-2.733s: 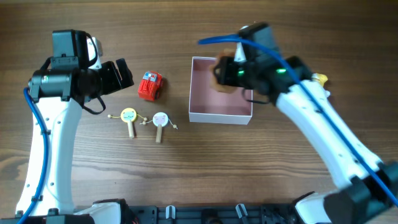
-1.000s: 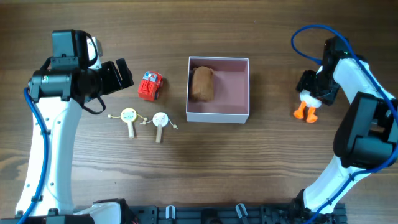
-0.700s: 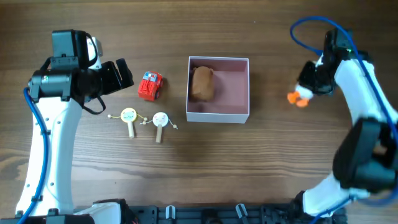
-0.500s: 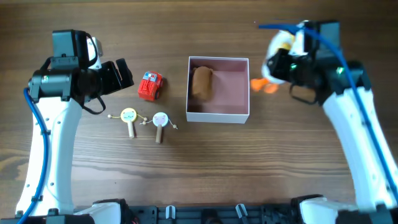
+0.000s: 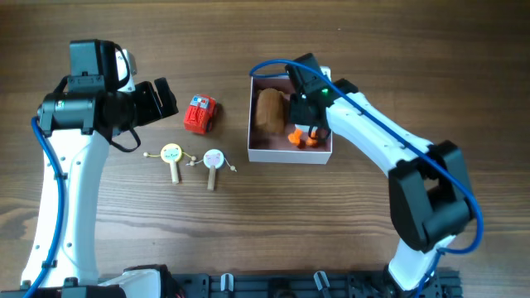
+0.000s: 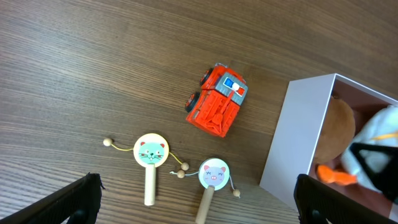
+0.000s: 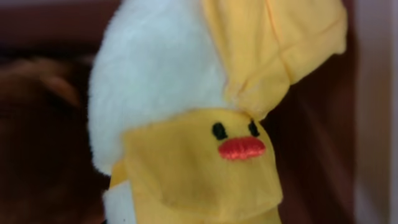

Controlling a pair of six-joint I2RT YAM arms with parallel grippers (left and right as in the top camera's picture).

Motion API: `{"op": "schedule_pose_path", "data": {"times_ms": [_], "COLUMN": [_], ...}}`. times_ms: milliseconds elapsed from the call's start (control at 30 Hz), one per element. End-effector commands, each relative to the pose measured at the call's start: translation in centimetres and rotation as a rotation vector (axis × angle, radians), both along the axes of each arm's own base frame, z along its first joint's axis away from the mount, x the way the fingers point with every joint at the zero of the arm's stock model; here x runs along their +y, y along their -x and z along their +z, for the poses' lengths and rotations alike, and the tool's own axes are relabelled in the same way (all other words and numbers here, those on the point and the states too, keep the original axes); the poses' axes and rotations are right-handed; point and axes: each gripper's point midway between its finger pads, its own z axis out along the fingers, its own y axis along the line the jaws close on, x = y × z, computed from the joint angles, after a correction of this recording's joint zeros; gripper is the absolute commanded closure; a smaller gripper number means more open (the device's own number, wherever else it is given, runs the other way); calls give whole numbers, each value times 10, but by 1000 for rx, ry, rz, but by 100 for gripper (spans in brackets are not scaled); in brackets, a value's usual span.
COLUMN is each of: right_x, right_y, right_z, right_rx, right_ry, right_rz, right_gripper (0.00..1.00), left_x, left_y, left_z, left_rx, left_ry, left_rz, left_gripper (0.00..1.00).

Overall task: Pack container
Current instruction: 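Lower the plush duck into the box beside the dog and release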

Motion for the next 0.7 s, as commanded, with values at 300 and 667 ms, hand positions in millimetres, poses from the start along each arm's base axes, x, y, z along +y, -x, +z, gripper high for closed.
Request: {"op": "schedule_pose_path", "data": {"times_ms": [300, 667], "right_x": [-5, -46], "right_y": [-9, 12], "right_z": [41, 234], "right_rx": [-80, -487], "right_ry": [80, -24], "right_rz": [150, 85], "right_gripper": [27, 1], "left_x": [3, 3], "left_y": [-4, -4], "left_z": [5, 5], "left_rx": [-15, -15], "left_ry": [-12, -12], "left_rz": [-9, -9], "left_gripper": [0, 0]}}
